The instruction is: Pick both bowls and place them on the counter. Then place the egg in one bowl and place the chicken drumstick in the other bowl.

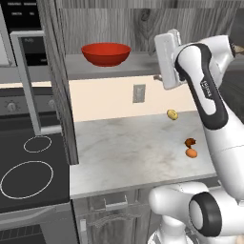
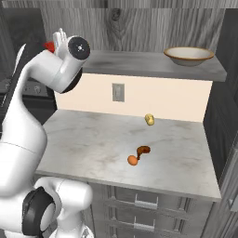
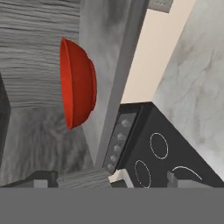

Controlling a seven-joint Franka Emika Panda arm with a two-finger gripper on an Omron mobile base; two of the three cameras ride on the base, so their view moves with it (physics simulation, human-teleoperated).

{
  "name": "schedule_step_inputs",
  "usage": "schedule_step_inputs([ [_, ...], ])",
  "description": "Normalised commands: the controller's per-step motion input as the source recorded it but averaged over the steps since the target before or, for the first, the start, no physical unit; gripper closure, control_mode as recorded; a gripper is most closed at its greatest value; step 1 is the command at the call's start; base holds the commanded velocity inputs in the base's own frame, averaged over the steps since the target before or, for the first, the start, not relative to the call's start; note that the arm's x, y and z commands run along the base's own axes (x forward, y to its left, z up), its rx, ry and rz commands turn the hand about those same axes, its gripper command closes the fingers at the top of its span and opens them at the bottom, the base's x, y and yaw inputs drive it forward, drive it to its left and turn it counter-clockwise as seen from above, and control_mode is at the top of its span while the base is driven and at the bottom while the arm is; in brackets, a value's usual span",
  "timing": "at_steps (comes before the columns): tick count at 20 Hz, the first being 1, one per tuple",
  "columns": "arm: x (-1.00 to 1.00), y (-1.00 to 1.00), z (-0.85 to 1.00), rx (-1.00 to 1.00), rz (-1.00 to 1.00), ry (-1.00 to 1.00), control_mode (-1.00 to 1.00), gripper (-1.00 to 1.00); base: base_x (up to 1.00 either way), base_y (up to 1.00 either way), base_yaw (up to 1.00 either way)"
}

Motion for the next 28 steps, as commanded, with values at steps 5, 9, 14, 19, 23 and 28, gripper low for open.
schedule_step_inputs([
  [5, 0.44, 0.07, 0.03, 0.05, 0.0, 0.0, -1.0, -1.0, 0.0, 0.0, 0.0],
  [9, 0.43, 0.19, 0.03, 0.01, 0.0, 0.0, -1.0, -1.0, 0.0, 0.0, 0.0],
  [14, 0.45, 0.15, 0.01, 0.0, 0.0, 0.0, -1.0, -1.0, 0.0, 0.0, 0.0],
  [19, 0.37, 0.07, 0.03, 0.0, 0.0, 0.0, -1.0, -1.0, 0.0, 0.0, 0.0],
  [23, 0.36, 0.1, 0.0, 0.0, 0.0, 0.0, -1.0, -1.0, 0.0, 0.0, 0.0],
  [28, 0.37, 0.18, 0.0, 0.0, 0.0, 0.0, -1.0, -1.0, 0.0, 0.0, 0.0],
])
